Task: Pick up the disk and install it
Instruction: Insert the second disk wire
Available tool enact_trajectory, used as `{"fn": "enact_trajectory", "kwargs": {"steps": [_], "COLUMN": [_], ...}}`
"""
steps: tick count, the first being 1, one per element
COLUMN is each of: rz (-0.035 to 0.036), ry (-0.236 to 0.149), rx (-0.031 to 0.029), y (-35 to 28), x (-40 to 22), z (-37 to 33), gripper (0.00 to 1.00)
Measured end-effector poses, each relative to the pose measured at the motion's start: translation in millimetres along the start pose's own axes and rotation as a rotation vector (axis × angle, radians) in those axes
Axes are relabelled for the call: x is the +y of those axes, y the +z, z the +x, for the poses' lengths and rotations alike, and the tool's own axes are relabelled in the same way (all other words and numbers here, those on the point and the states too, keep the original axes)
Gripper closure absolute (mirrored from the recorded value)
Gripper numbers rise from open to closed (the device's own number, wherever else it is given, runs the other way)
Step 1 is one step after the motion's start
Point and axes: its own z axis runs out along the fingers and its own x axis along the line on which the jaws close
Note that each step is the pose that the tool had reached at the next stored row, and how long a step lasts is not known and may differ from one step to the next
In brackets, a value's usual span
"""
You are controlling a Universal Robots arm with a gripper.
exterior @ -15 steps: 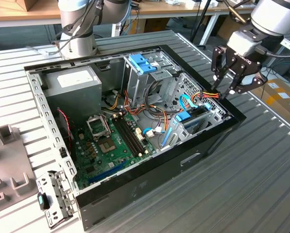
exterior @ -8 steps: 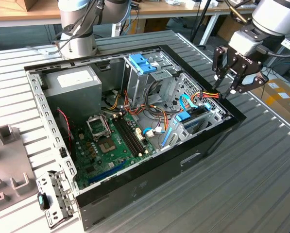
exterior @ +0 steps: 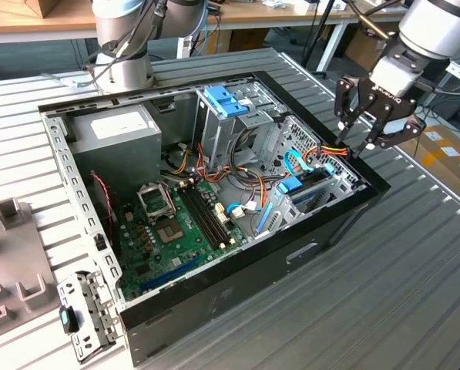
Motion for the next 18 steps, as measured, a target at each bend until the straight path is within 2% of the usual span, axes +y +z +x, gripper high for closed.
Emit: {"fn": "enact_trajectory", "kwargs": {"steps": [3, 5, 8, 11, 16, 18], "rz": [-0.0021, -0.0047, -0.0076, -0.0098, -0.0100, -0.0109], "ry": [-0.053, -0.119, -0.191, -0.244, -0.250, -0.273], "rx": [-0.0016, -0.0035, -0.0052, -0.0062, -0.0066, -0.0072], "y": [0.9, 1.9, 3.1, 3.4, 3.5, 3.6], "x": [-0.3, -0.4, -0.4, -0.4, -0.7, -1.4], "z": [0.1, 0.2, 0.2, 0.3, 0.3, 0.5], "gripper": [0.58, 0.58, 0.58, 0.58, 0.58, 0.58]}}
